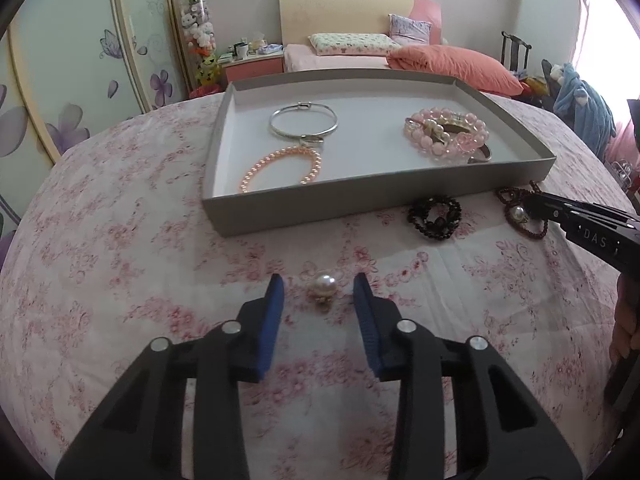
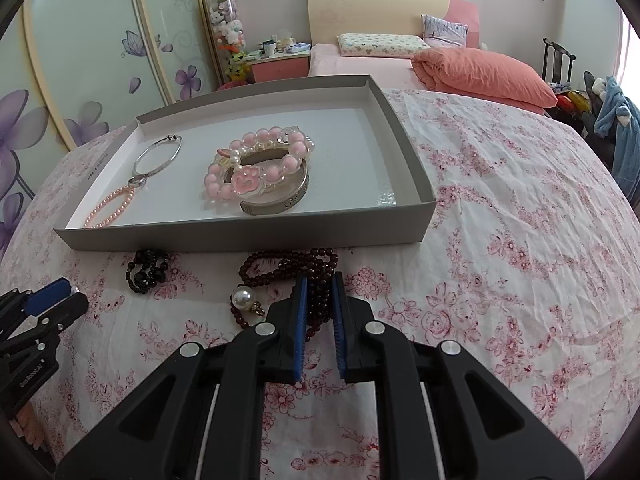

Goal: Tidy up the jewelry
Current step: 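Grasp the pearl stud with the left tool while the right grasps the dark red bead bracelet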

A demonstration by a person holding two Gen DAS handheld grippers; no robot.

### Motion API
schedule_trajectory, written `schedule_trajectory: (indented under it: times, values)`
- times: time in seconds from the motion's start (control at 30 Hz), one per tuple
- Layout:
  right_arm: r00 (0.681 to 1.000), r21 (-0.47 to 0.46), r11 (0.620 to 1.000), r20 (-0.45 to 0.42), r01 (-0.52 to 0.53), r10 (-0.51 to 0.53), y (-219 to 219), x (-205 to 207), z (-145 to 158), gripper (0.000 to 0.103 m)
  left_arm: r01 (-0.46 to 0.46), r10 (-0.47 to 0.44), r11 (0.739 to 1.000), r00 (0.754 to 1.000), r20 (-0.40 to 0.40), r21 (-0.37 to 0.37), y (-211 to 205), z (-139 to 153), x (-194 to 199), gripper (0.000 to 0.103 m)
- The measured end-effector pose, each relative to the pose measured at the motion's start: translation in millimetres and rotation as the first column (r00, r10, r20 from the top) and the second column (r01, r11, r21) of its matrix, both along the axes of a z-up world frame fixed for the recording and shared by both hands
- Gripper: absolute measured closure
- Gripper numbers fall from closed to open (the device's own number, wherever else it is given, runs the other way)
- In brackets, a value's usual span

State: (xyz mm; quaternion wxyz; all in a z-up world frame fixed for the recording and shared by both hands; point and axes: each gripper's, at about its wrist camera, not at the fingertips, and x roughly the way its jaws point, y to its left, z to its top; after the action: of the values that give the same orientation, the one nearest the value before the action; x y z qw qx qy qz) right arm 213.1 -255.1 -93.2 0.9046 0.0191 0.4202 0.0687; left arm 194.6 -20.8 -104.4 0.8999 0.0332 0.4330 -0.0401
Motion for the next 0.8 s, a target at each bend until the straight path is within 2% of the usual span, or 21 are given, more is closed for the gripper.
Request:
schedule_trajectory:
  times: [0.27,0.6,0.8]
  values:
    - [1.0,0.007,1.0,-0.001,-0.001,0.001,-2.9,-1.0,-0.4,0.09,0.011,-0.011,1.0,1.0,0.001,0.001,-6.2,-0.3,3.2,0.085]
    - [1.0,0.008,1.0,-0.001,-0.001,0.001,-2.8,-0.9,-0.5,0.09,0.013,-0.013,1.0,1.0,0.0,-0.001,-8.4,-0.7,3.0,0.089]
    - [1.0,0.023,0.999,0.0,-0.023,0.023,-1.8,-1.7,0.1,0.091,0.011,-0.011,0.999,1.0,0.001,-0.04,-3.6,0.2,1.2,0.089]
